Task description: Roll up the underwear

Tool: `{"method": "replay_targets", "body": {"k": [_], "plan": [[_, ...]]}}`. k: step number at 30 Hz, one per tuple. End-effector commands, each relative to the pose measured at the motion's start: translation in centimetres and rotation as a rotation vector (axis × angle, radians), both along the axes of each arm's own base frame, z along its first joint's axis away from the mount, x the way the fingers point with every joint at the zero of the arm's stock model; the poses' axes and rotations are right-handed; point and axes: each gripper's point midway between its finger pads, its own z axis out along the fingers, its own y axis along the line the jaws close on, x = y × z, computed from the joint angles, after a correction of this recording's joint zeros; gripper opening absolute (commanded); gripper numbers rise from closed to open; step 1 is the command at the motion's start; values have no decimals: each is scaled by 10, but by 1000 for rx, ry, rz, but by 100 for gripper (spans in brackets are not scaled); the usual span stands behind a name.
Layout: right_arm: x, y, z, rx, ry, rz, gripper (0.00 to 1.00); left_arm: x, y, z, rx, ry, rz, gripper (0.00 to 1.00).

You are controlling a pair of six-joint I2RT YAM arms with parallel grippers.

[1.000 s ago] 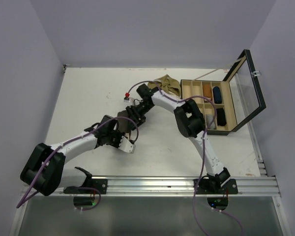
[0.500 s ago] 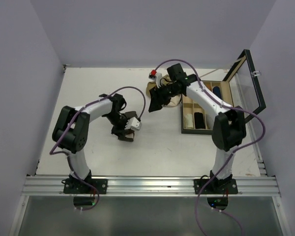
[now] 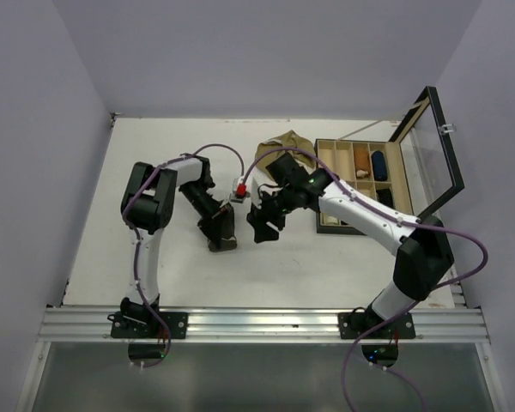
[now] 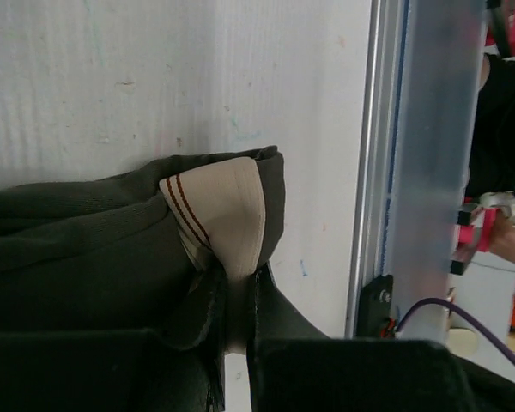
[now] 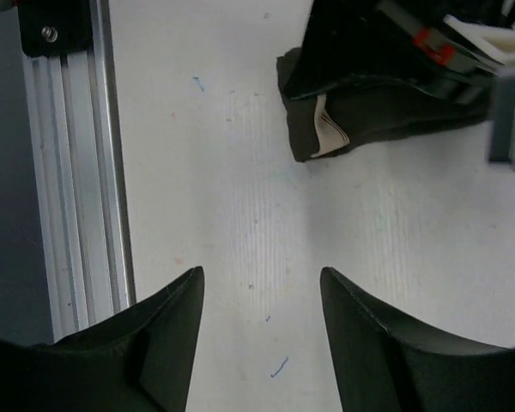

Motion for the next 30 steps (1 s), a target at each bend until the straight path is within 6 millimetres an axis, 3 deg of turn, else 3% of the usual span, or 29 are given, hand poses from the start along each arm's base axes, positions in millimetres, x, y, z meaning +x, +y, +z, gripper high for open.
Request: {"method": "replay_targets", "body": {"k": [1,3,6,11,14,24,27,28,30], "plan": [[-4,24,1,9,-175,99,60,2,14,-54,69,-26,-60,2],[-8,39,-4,35,-230,148,62,1,12,-55,61,-15,-51,2],[-27,68,-19,41,-303,266,63,2,10,-56,50,-10,-44,3],[-24,95,-54,60,-382,313,64,-1,9,-55,37,-10,-48,4],[-15,100,-75,42,-424,312,65,-3,10,-54,32,-15,-55,6],[-1,114,-106,41,-459,301,63,-2,9,-54,18,-25,-62,7],[-7,114,-115,35,-423,323,49,-2,8,-54,11,-26,-61,7],[-11,114,-121,34,-398,339,36,-1,8,-54,8,-31,-63,7],[-18,109,-132,5,-358,363,26,1,6,-52,-8,-39,-53,8]]}}
